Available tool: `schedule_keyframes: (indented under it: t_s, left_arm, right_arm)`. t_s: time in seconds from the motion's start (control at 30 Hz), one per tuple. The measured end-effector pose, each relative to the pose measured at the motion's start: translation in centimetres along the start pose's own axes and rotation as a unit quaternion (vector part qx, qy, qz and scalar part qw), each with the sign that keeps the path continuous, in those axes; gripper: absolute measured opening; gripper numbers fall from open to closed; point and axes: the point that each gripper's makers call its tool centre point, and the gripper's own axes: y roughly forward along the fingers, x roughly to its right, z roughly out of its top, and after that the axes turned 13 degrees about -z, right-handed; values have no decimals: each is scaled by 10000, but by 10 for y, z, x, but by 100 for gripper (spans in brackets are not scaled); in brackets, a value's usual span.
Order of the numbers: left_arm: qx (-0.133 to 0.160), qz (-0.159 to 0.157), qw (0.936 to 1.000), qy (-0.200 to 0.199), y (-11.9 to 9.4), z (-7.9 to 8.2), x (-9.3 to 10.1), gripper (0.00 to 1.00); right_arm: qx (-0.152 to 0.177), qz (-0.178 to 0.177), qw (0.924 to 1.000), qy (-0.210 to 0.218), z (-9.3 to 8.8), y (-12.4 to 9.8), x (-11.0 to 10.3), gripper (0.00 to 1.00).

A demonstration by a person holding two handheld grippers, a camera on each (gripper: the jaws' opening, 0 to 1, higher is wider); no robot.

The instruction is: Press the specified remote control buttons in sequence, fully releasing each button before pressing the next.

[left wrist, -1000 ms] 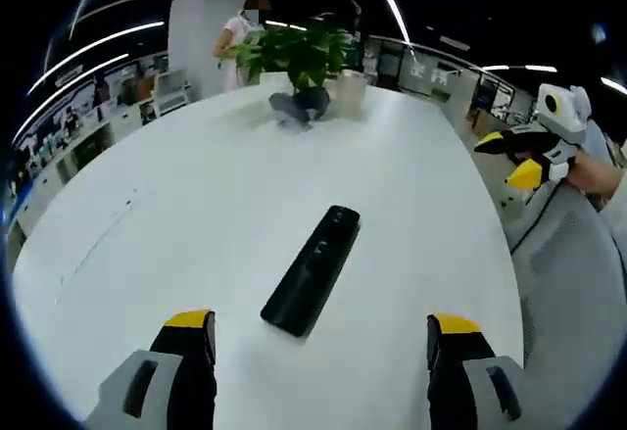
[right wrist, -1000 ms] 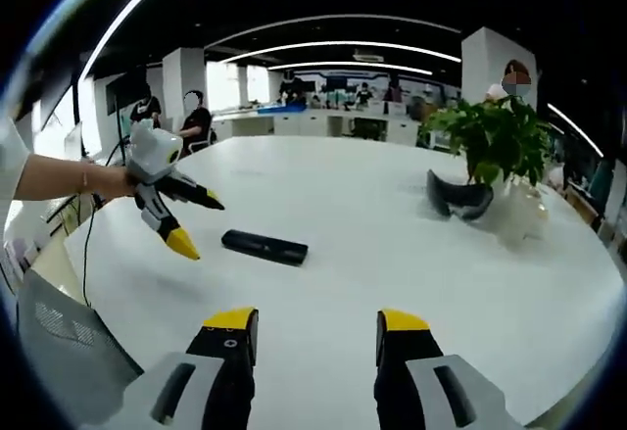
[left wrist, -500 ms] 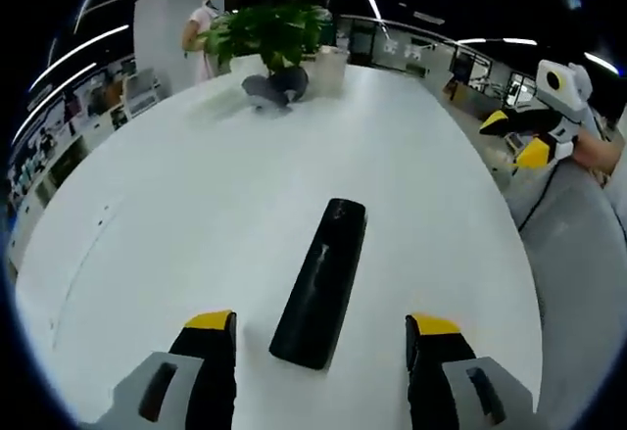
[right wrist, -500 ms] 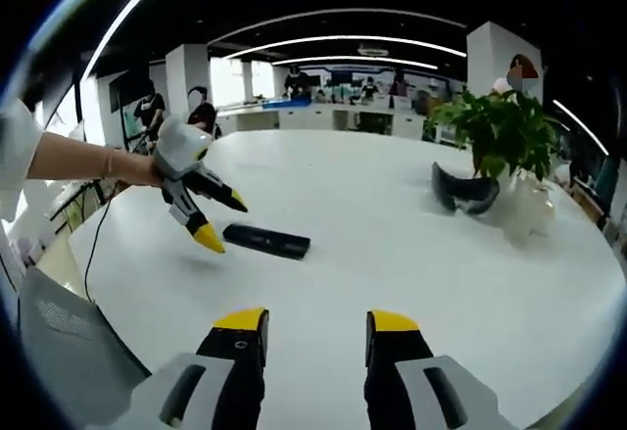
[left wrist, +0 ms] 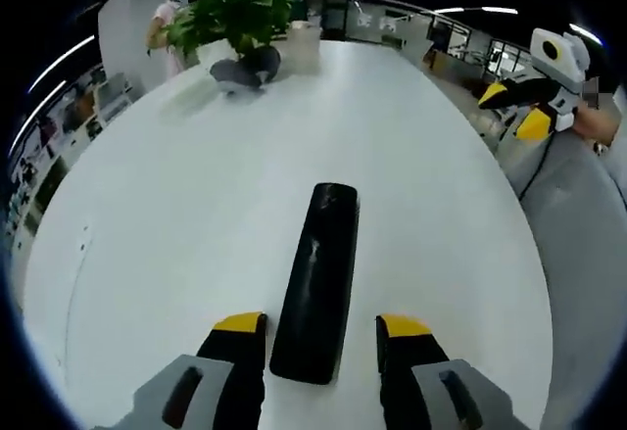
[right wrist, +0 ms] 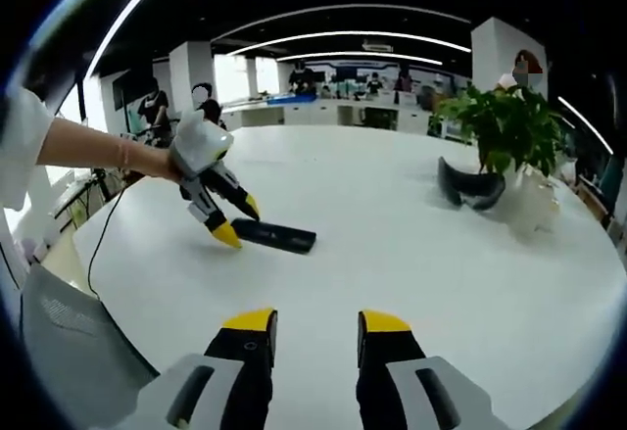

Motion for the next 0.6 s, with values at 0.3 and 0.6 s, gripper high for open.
schedule_keyframes:
  t_s: [0.3,0.6]
  left_arm:
    - [13,87,9999,130,1,3,-5,29]
    - [-204,-20,9984,525,2,1,7,24]
  right_arm:
    - [76,28,9999,120,3,-4,1,26]
    - [94,77,9999,91,5,-4,0,26]
